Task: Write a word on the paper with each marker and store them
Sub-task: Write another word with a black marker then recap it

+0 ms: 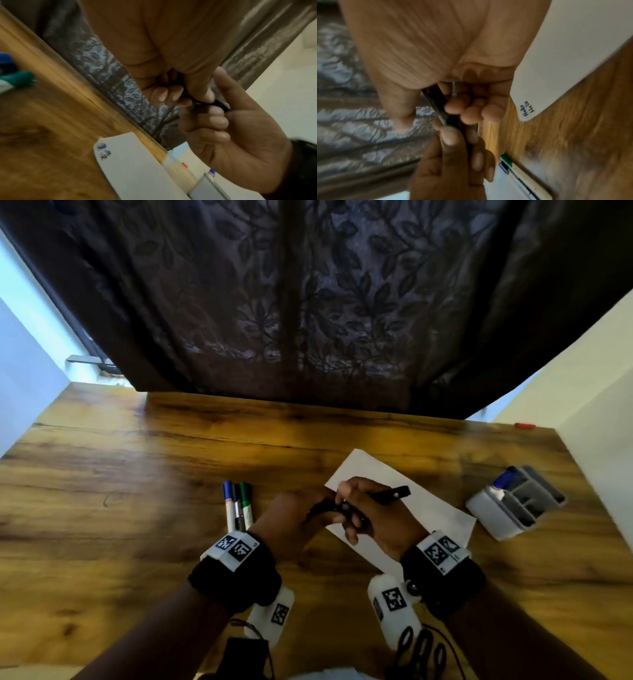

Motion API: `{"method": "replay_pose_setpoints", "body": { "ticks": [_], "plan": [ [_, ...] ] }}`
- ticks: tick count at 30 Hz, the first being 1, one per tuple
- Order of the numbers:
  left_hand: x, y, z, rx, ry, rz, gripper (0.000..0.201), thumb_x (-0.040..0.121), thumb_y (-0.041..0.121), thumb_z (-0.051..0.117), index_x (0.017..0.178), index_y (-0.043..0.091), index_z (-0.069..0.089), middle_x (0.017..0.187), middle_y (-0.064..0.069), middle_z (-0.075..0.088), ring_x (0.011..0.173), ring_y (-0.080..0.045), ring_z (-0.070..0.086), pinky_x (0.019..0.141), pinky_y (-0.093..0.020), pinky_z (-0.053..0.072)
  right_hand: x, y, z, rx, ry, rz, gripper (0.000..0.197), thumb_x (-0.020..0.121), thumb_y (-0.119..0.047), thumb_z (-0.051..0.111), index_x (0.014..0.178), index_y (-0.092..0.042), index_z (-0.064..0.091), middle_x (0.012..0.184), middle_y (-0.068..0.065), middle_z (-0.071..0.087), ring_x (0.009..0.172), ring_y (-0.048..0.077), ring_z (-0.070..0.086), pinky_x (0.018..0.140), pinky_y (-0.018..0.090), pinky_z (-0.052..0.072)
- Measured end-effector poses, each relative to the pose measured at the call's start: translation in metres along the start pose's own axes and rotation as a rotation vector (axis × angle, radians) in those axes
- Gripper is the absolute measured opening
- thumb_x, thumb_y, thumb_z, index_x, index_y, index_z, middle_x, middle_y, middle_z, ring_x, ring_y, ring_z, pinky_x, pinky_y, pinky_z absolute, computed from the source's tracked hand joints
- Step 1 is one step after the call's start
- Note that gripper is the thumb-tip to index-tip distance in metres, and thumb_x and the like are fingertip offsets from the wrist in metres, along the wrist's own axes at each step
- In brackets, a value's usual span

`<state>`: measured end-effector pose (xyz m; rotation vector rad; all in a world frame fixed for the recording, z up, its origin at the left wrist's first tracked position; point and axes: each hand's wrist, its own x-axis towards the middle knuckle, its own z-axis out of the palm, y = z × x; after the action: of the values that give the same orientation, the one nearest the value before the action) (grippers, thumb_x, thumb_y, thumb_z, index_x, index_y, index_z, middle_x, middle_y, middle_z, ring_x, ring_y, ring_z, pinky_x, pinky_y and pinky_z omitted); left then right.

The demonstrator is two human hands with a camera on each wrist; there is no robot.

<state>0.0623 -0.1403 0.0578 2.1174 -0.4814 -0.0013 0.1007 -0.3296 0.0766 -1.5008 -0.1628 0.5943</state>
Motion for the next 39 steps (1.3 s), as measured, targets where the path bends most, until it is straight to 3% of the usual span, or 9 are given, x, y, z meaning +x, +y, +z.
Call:
{"method": "replay_pose_setpoints", "body": {
  "ticks": [6, 9, 12, 15, 18, 23, 26, 30, 39],
  "plan": [
    [0.026, 0.032, 0.014, -0.044, -0.122, -0.06, 0.019, 0.096, 0.021, 0.054, 0.113, 0.023, 0.064, 0.083, 0.021, 0.06, 0.074, 0.004, 0.057, 0.065, -0.009, 0.043, -0.023, -0.029, -0.049, -0.019, -0.1, -0.116, 0.049, 0.09, -0.052, 0.059, 0.082, -0.006, 0.074, 0.059, 0.02, 0.061, 0.048, 0.029, 0.059, 0.052, 0.028, 0.043],
    [0.024, 0.023, -0.002, -0.167, -0.02, -0.222, 0.037, 0.098, 0.013, 0.05, 0.111, 0.044, 0.065, 0.082, 0.024, 0.063, 0.076, -0.007, 0.058, 0.072, -0.029, 0.051, -0.033, -0.062, -0.093, 0.258, 0.045, -0.175, 0.041, 0.085, -0.044, 0.062, 0.072, -0.008, 0.074, 0.049, 0.013, 0.06, 0.043, 0.026, 0.062, 0.05, 0.029, 0.05],
    [0.016, 0.005, -0.014, -0.235, 0.11, -0.448, 0.024, 0.098, 0.031, 0.051, 0.116, 0.042, 0.061, 0.064, 0.011, 0.058, 0.058, -0.013, 0.05, 0.053, -0.03, 0.042, -0.04, -0.085, -0.131, 0.25, 0.183, -0.257, 0.026, 0.091, -0.026, 0.049, 0.081, -0.009, 0.067, 0.041, 0.002, 0.048, 0.037, 0.015, 0.052, 0.046, 0.024, 0.05],
    [0.019, -0.004, 0.004, 0.052, 0.215, -0.528, 0.025, 0.099, 0.032, 0.046, 0.118, 0.023, 0.058, 0.08, 0.003, 0.062, 0.077, -0.025, 0.061, 0.065, -0.03, 0.041, -0.029, -0.056, -0.137, 0.061, 0.202, -0.255, 0.009, 0.09, -0.011, 0.06, 0.082, -0.016, 0.063, 0.058, -0.001, 0.058, 0.049, 0.016, 0.055, 0.052, 0.028, 0.051],
    [0.031, -0.023, 0.037, 0.182, 0.133, -0.709, 0.029, 0.099, 0.036, 0.045, 0.12, 0.017, 0.053, 0.103, -0.009, 0.066, 0.091, -0.026, 0.062, 0.073, -0.029, 0.04, -0.008, -0.007, -0.114, -0.144, 0.082, -0.235, 0.012, 0.087, -0.005, 0.07, 0.085, -0.016, 0.066, 0.067, 0.002, 0.068, 0.06, 0.017, 0.061, 0.06, 0.028, 0.053],
    [0.042, -0.062, 0.051, 0.241, 0.082, -0.916, 0.048, 0.089, 0.037, 0.063, 0.125, 0.012, 0.044, 0.11, -0.007, 0.064, 0.101, -0.029, 0.062, 0.076, -0.034, 0.048, 0.032, 0.053, -0.074, -0.308, -0.039, -0.126, 0.018, 0.083, -0.025, 0.069, 0.1, -0.02, 0.069, 0.085, 0.003, 0.076, 0.078, 0.015, 0.07, 0.079, 0.034, 0.059],
    [0.04, -0.071, 0.051, 0.265, 0.06, -0.93, 0.04, 0.086, 0.03, 0.066, 0.118, 0.013, 0.048, 0.109, -0.009, 0.063, 0.1, -0.029, 0.062, 0.083, -0.041, 0.054, 0.052, 0.076, -0.063, -0.403, -0.054, -0.124, 0.019, 0.079, -0.029, 0.071, 0.097, -0.021, 0.069, 0.089, -0.003, 0.076, 0.086, 0.009, 0.072, 0.08, 0.029, 0.059],
    [0.036, -0.077, 0.055, 0.353, 0.058, -0.891, 0.036, 0.087, 0.028, 0.065, 0.117, 0.014, 0.049, 0.11, -0.008, 0.063, 0.101, -0.027, 0.061, 0.073, -0.032, 0.045, 0.063, 0.094, -0.059, -0.529, -0.019, -0.18, 0.01, 0.082, -0.015, 0.075, 0.09, -0.012, 0.07, 0.086, -0.004, 0.073, 0.084, 0.005, 0.069, 0.072, 0.017, 0.056],
    [0.035, -0.077, 0.05, 0.234, 0.106, -0.884, 0.024, 0.084, 0.03, 0.07, 0.102, 0.022, 0.056, 0.103, 0.0, 0.064, 0.091, -0.017, 0.059, 0.072, -0.028, 0.044, 0.065, 0.111, -0.059, -0.506, -0.022, -0.31, 0.011, 0.08, -0.012, 0.076, 0.087, -0.014, 0.068, 0.085, -0.003, 0.072, 0.084, 0.006, 0.069, 0.074, 0.019, 0.058]
  ]
}}
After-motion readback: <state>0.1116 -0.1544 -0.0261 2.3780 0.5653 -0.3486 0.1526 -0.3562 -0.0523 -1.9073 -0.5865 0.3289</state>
